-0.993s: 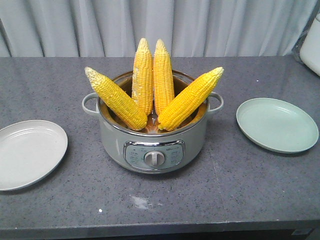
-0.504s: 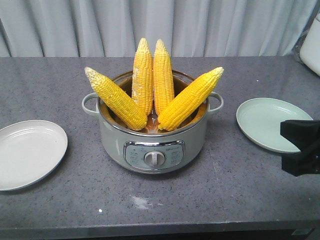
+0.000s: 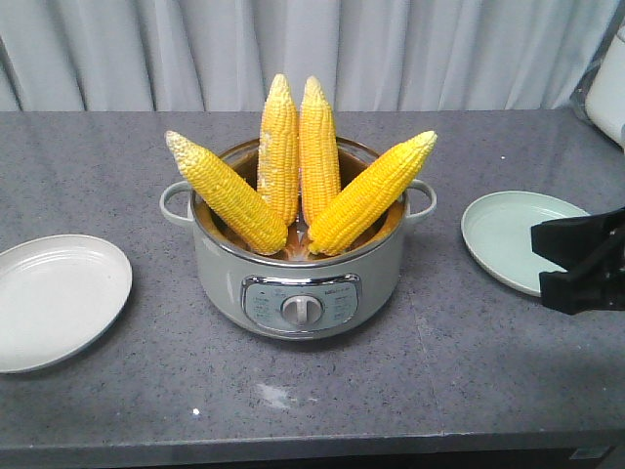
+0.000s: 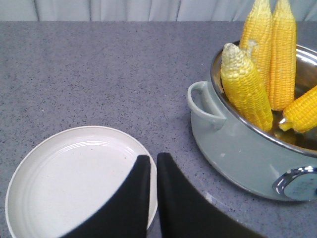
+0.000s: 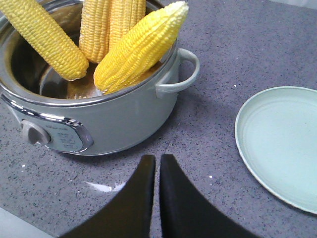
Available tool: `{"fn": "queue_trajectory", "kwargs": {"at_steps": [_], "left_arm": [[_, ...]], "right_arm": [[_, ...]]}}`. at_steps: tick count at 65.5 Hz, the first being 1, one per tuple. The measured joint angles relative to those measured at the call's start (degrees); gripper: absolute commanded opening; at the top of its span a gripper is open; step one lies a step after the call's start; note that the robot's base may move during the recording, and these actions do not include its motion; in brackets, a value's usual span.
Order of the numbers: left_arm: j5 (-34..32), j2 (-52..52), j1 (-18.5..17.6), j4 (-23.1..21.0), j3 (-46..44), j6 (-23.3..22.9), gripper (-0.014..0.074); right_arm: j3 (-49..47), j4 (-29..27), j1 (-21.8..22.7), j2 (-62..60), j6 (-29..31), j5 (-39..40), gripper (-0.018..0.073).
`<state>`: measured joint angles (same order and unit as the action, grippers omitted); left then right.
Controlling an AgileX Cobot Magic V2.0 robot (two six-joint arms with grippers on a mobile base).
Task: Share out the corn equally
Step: 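Move the right gripper over the pot toward the nearest corn cob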
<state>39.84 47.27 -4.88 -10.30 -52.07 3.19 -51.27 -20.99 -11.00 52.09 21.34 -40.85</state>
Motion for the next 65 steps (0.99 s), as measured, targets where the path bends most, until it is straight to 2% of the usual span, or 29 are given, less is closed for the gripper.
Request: {"fn": "queue_trajectory", "kwargs": {"at_steps": [14,18,23,38,54,65], "left_arm": [[1.09,1.49,0.0,0.0,0.0,4.44,0.0541],[1.09,1.55,0.0,0.0,0.0,5.21,0.0612],[1.23,1.55,0.0,0.0,0.0,5.47,0.0659],[3.66,1.55,-0.21,-0.81,0.0,7.34,0.0627],[5.02,3.18,-5.41,-4.17,-0.32,12.94,0.0563],[5.57,3.36,-5.97,-4.41,-0.32,13.87,0.0542]], "right_arm": [[0.0,0.0,0.0,0.0,0.0,-1.18,0.0529],[0.0,0.0,0.0,0.0,0.0,-1.24,0.0613],[0.0,0.0,0.0,0.0,0.0,-1.24,0.0665],[-0.15,-1.94,0.0,0.43,-0.4,-1.29,0.0659],[-5.78,-2.66,0.0,7.86,-2.2,-3.05,0.061],[-9.9,-5.03,0.0,14.63,-2.31,-3.21,0.0559]]}}
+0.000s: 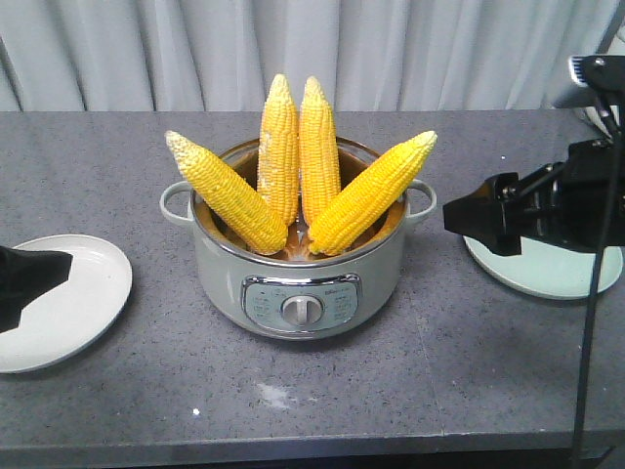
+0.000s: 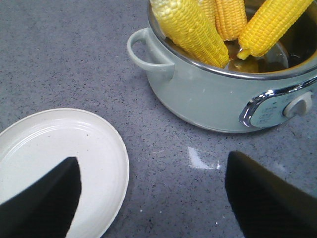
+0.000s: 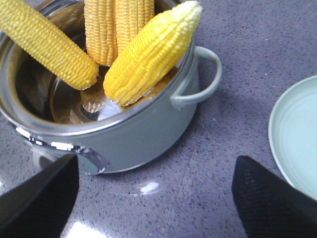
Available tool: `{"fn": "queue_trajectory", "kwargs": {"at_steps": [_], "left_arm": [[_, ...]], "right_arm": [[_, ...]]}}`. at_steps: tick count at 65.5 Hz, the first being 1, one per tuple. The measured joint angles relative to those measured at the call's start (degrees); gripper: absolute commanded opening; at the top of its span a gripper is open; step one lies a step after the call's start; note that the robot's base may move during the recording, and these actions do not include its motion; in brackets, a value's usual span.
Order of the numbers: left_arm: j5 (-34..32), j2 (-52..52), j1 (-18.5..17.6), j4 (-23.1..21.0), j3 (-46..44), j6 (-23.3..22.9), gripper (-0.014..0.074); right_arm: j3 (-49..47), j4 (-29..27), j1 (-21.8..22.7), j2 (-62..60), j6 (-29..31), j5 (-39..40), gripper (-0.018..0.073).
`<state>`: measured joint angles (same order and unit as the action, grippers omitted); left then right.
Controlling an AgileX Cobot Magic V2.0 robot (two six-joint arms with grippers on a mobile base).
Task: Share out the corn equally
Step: 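Move the right gripper over the pot toward the nearest corn cob, then grasp the corn cob tip with the right gripper and lift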
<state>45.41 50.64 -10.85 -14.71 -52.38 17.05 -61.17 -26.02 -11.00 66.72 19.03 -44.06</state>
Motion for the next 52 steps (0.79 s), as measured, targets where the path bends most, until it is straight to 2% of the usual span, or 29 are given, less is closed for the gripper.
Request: {"fn": "queue_trajectory", "kwargs": {"at_steps": [19,40,52], "left_arm": [[0.58,0.0,-0.15,0.0,0.0,0.18,0.0536],[1.52,0.0,-0.15,0.0,0.0,0.19,0.0536],[2.08,0.0,-0.15,0.0,0.0,0.25,0.0536]], "right_arm": [[-5.36,-5.0,0.0,11.02,0.66,1.73,0.0531],[-13.95,-11.06,0.0,22.64,4.14,4.55,0.0531],[-19.63,-15.73,-0.13,28.67,8.07,4.46,0.0523]]}}
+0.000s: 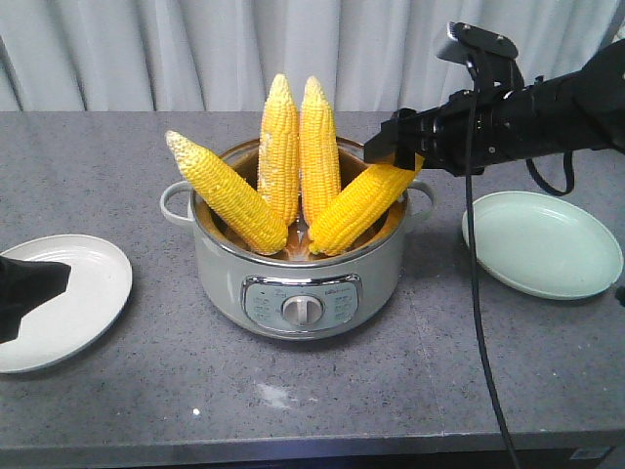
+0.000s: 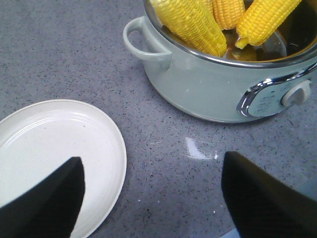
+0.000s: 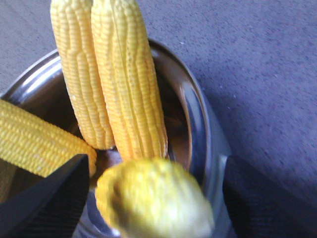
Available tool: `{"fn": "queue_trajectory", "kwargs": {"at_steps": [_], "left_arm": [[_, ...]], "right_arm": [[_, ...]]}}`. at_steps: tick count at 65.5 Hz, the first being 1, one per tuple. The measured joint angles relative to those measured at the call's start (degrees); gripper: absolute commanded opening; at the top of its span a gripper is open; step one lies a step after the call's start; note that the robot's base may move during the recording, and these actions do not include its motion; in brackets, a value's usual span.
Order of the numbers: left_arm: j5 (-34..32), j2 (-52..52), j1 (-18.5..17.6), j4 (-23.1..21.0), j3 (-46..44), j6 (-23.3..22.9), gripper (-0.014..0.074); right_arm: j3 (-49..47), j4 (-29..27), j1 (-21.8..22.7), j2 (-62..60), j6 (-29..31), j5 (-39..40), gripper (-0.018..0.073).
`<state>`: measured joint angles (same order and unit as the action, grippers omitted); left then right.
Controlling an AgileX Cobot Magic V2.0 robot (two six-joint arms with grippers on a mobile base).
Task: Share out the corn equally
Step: 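Grasp the corn cob tip with the right gripper and lift, then carry the corn cob with the right gripper over the green plate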
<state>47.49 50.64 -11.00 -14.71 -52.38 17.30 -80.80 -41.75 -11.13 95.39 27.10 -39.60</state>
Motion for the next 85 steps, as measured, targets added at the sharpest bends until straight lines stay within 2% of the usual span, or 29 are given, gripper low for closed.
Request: {"fn": "queue_trajectory", "kwargs": {"at_steps": [12,36,54,73,81,85], "left_arm": [[0.0,0.0,0.0,0.0,0.0,0.0,0.0536],[0.04,0.0,0.0,0.0,0.0,0.0,0.0536],[0.04,0.0,0.0,0.0,0.0,0.0,0.0536],[0.04,0.0,0.0,0.0,0.0,0.0,0.0536],[0.04,0.0,0.0,0.0,0.0,0.0,0.0536],[0.04,0.0,0.0,0.0,0.0,0.0,0.0536]], "right_arm": [[-2.56,-6.08,-1.03,3.08,5.07,-3.16,0.0456],[-2.63,-7.24,-1.84,3.81,6.28,-4.06,0.0184],[-2.63,-7.7,-1.89,3.29,6.35,-4.48,0.0187],[-4.89,-7.12,-1.89,-3.53,7.26,-5.89,0.0193],[-10.44,-2.42,-1.89,-5.02,4.01,-9.99,0.0197],[-14.04,2.2,-1.89,-5.29,0.9,-12.93,0.0197]]}}
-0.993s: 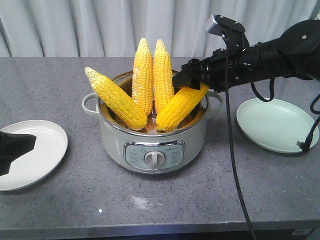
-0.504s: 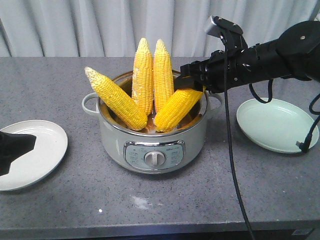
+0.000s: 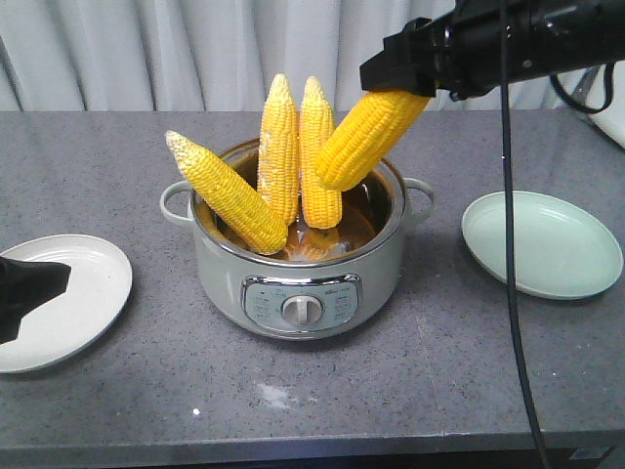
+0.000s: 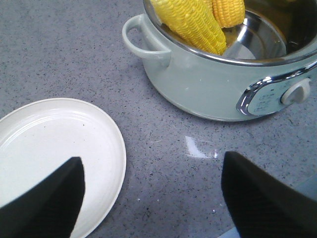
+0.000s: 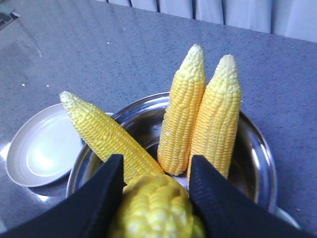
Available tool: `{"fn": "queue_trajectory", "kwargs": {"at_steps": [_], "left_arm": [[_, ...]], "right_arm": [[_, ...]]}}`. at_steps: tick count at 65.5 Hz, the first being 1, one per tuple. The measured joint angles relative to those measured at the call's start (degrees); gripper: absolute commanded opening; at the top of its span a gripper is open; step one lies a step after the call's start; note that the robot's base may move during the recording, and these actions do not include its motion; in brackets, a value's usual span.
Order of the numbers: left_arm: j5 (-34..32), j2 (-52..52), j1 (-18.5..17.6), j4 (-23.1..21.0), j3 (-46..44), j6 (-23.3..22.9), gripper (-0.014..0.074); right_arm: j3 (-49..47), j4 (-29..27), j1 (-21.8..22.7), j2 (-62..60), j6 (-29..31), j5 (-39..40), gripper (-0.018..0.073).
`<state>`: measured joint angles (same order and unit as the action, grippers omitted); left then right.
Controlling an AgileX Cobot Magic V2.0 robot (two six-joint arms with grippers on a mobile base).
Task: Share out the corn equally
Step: 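Carry the corn cob with the right gripper over the green plate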
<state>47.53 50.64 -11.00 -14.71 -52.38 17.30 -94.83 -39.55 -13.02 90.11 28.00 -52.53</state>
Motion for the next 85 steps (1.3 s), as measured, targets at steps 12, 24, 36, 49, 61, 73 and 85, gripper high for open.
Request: {"fn": "queue_trajectory", "kwargs": {"at_steps": [12,24,36,49,61,73,85], "left_arm": [[0.0,0.0,0.0,0.0,0.0,0.0,0.0536],[0.0,0.0,0.0,0.0,0.0,0.0,0.0536],[0.0,0.0,0.0,0.0,0.0,0.0,0.0536],[0.0,0.0,0.0,0.0,0.0,0.0,0.0536],[0.0,0.0,0.0,0.0,0.0,0.02,0.0536],[0.0,0.0,0.0,0.0,0.0,0.07,0.0536],[0.0,0.0,0.0,0.0,0.0,0.07,0.0536]], "right_arm": [[-8.05,16.66,0.0,-0.13,-10.53,-8.49,0.0203],[-9.43,32.12,0.0,-0.21,-19.39,-13.8,0.0204],[-9.55,43.13,0.0,-0.21,-24.59,-16.41,0.0204],[-9.62,46.7,2.93,0.36,-27.57,-19.63,0.0207],[-9.62,43.01,11.6,4.49,-28.0,-19.93,0.0207],[-9.62,40.16,15.01,8.49,-26.72,-19.93,0.0207],[-9.62,39.07,15.2,12.84,-26.1,-19.93,0.0209]]}}
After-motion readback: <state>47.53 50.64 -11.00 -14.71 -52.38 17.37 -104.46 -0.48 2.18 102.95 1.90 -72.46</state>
